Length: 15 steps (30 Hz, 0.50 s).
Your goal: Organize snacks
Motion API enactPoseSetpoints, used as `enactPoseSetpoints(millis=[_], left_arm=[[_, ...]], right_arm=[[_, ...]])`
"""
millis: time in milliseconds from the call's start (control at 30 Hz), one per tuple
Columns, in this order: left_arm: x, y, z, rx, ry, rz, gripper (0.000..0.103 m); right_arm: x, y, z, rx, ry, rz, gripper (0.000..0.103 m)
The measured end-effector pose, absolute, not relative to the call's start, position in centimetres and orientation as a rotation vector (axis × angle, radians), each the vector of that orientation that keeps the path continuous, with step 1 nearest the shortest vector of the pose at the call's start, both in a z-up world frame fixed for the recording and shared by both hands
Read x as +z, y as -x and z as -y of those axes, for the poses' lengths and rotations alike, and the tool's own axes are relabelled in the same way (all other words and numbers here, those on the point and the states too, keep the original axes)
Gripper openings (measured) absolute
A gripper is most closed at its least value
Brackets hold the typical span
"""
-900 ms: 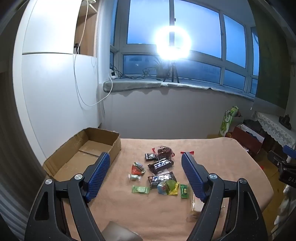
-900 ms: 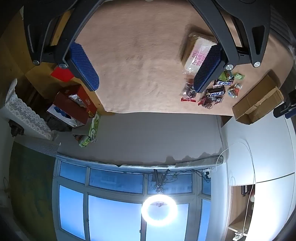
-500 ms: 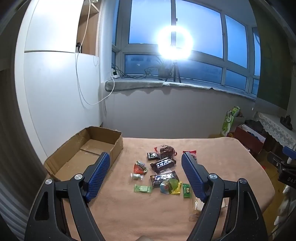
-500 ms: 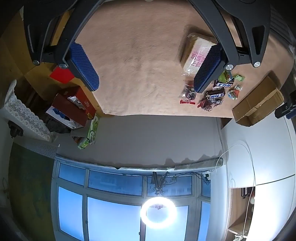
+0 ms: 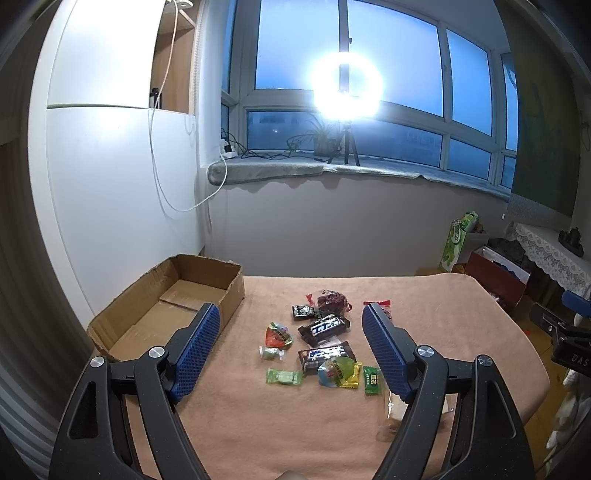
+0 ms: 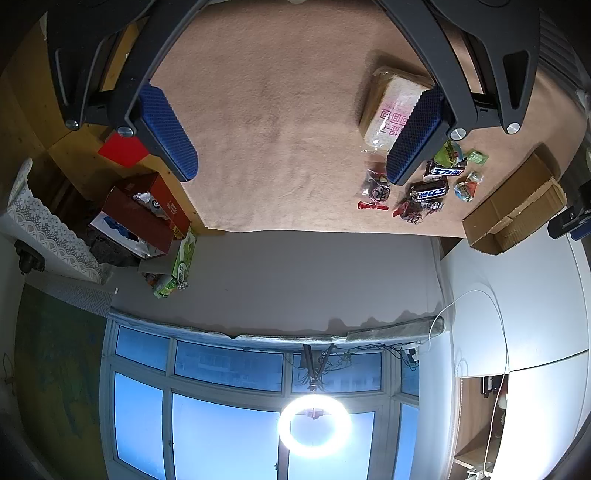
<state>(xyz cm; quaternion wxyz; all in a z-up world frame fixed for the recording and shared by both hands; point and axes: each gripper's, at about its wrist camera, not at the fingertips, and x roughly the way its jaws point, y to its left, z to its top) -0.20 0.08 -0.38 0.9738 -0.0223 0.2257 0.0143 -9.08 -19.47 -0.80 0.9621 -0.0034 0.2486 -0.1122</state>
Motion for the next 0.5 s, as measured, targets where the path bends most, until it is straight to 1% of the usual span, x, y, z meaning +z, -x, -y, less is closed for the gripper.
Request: enactPoseSetpoints(millis=[500], left_arm=[[-0.19, 0.12, -0.38, 0.03, 0.038, -0.452, 0.08]], right_arm=[[-0.71, 8.98, 19.49, -0.23, 0.008, -0.506, 0.103]])
